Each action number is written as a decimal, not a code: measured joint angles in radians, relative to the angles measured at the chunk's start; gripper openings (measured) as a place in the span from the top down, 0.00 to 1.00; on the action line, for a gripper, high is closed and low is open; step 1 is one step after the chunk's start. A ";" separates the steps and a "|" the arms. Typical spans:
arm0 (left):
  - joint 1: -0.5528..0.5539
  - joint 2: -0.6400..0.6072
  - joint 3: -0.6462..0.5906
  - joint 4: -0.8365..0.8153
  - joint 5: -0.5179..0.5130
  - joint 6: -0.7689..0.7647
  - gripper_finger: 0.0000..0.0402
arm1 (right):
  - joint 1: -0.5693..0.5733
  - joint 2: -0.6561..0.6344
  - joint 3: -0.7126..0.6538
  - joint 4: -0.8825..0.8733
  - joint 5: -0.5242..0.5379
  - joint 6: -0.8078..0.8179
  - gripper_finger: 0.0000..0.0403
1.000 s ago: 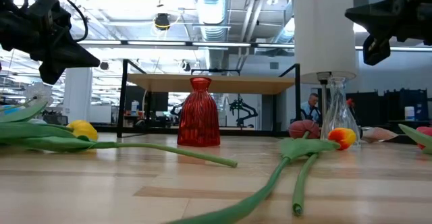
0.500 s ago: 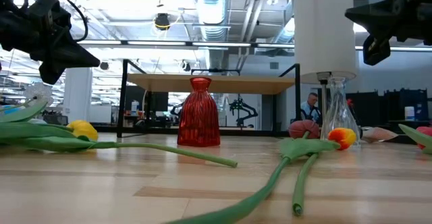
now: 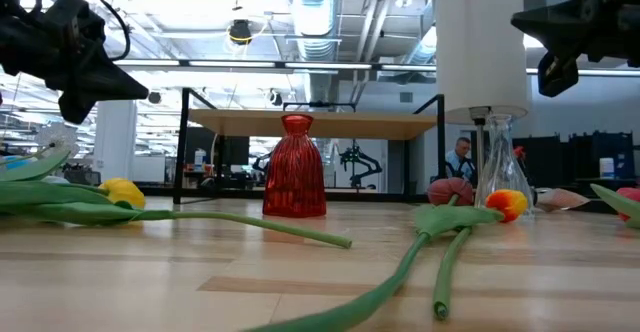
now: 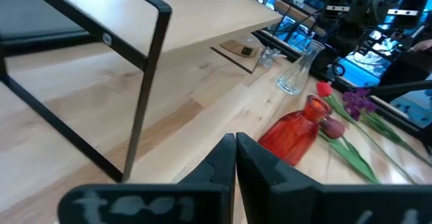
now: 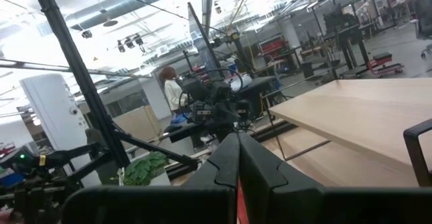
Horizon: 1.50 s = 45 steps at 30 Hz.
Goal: Pick and place flowers into a vace then onto a shelf
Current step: Put the transparent vase on the shelf
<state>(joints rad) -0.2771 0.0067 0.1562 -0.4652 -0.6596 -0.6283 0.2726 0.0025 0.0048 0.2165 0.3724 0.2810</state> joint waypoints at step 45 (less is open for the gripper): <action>0.000 0.133 0.000 0.831 0.174 0.049 1.00 | -0.026 0.469 0.667 -0.488 -0.213 0.477 1.00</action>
<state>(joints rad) -0.2768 0.1401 0.1558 0.3660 -0.4851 -0.5789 0.2462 0.4712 0.6722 -0.2713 0.1596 0.7581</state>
